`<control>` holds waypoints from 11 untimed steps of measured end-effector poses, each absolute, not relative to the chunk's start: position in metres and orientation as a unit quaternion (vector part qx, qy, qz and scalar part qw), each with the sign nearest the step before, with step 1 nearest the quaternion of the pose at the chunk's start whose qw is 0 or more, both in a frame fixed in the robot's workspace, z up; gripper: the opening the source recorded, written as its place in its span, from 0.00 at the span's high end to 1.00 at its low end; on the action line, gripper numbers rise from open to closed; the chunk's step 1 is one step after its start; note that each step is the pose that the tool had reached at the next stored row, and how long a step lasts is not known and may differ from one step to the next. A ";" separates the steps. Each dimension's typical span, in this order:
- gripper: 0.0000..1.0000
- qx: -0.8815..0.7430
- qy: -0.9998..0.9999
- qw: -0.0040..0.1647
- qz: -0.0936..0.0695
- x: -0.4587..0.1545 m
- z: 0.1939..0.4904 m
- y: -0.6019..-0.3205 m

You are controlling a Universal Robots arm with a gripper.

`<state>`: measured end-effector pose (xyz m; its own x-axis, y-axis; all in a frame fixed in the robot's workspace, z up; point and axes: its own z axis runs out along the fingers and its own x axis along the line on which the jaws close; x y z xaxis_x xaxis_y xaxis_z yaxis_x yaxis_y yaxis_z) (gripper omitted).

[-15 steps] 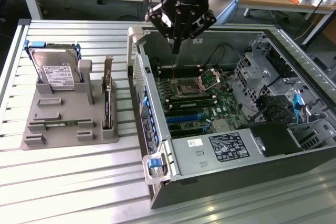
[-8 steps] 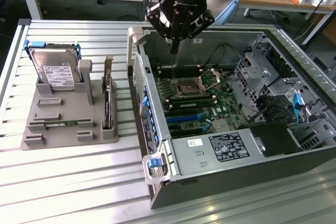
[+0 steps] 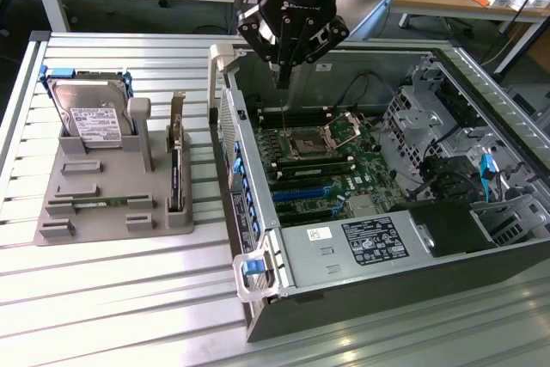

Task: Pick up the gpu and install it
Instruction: 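Reach for the gpu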

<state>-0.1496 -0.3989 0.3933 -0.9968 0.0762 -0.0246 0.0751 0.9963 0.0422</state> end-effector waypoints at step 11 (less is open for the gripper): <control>0.89 0.038 0.999 0.013 0.019 -0.155 0.393 -0.399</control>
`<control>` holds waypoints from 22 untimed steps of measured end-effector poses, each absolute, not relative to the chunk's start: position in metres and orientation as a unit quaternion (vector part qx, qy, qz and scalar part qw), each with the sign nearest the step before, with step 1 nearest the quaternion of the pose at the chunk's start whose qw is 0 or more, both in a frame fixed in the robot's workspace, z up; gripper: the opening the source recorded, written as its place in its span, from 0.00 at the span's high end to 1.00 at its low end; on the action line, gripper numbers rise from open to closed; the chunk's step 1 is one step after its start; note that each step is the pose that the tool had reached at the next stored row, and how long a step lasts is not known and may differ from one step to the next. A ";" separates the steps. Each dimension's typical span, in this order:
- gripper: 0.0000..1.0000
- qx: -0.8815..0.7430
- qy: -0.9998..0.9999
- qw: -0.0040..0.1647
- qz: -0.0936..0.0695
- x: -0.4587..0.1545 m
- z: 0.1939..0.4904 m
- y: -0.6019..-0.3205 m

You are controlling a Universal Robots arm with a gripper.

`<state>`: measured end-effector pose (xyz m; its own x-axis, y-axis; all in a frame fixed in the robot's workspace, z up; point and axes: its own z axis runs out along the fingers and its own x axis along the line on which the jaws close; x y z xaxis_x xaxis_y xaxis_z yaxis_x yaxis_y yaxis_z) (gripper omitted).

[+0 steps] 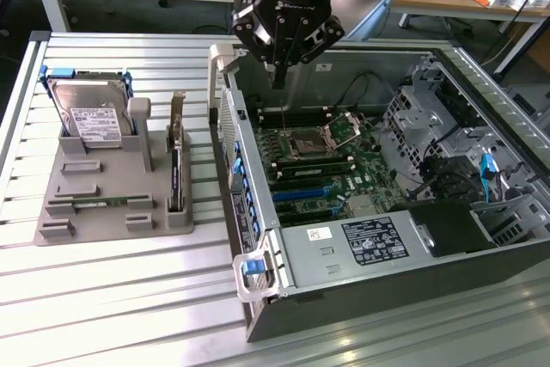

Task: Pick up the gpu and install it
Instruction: 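Reach for the gpu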

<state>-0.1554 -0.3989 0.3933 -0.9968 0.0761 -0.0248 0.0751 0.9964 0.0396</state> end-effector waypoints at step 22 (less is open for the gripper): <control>0.89 0.038 0.999 0.013 0.018 -0.178 0.393 -0.399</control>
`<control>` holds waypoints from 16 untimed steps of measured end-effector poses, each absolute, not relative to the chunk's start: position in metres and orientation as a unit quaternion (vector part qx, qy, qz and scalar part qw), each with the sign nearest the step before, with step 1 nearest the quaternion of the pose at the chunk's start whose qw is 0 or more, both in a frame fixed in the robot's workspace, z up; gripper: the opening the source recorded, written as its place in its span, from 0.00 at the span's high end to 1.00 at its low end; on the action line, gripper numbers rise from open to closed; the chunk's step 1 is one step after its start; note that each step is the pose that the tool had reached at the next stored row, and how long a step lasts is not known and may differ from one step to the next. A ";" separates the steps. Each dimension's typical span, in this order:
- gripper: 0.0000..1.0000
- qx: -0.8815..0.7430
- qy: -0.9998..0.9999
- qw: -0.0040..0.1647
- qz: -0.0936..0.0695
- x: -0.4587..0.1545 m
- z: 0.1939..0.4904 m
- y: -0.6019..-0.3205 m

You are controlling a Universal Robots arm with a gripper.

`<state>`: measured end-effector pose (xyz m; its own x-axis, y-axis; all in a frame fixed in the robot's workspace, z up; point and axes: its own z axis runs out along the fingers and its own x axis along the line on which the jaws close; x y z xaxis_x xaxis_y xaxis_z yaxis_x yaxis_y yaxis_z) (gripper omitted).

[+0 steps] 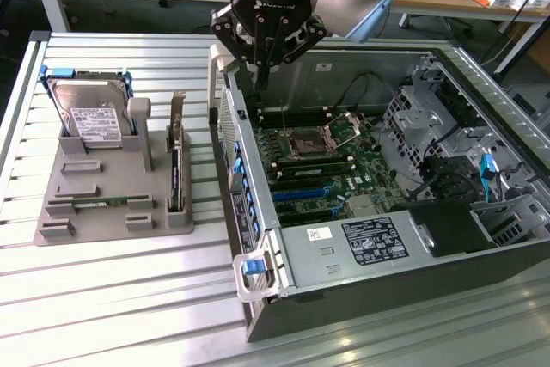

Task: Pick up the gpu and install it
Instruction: 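Reach for the gpu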

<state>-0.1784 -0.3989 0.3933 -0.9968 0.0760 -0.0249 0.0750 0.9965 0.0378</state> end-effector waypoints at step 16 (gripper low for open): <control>0.89 0.038 0.999 0.013 0.018 -0.188 0.393 -0.399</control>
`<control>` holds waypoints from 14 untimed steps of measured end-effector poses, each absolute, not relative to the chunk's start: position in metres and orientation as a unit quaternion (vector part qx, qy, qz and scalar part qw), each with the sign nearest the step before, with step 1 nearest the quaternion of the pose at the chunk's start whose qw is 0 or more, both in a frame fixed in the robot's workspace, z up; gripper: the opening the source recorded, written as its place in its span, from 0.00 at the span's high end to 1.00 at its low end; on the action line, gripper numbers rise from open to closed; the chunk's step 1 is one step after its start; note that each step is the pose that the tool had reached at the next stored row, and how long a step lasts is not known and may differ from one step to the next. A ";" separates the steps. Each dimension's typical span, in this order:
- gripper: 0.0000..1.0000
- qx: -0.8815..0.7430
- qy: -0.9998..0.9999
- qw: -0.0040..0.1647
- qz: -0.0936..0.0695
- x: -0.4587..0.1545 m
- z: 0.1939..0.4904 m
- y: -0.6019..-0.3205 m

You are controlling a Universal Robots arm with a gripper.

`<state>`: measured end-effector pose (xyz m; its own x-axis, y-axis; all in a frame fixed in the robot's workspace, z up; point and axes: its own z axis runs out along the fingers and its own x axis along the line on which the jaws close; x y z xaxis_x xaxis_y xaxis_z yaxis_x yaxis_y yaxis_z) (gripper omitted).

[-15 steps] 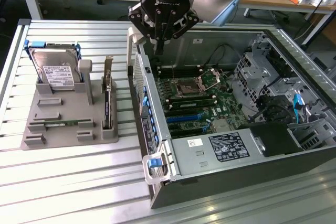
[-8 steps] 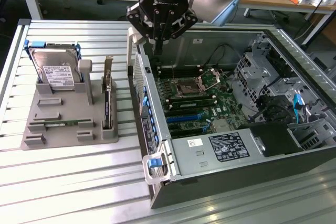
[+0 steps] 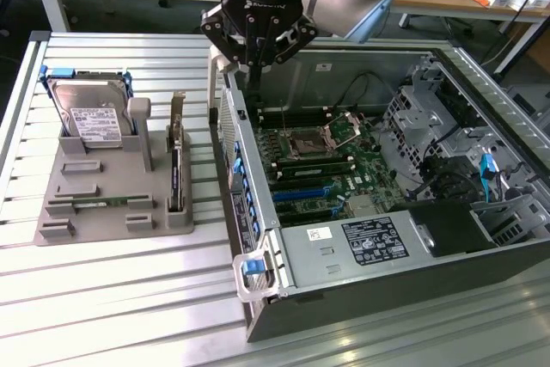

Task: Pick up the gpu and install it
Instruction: 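Reach for the gpu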

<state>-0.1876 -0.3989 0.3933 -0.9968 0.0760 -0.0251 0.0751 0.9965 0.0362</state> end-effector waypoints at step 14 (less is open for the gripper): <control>0.89 0.038 0.999 0.013 0.017 -0.202 0.393 -0.399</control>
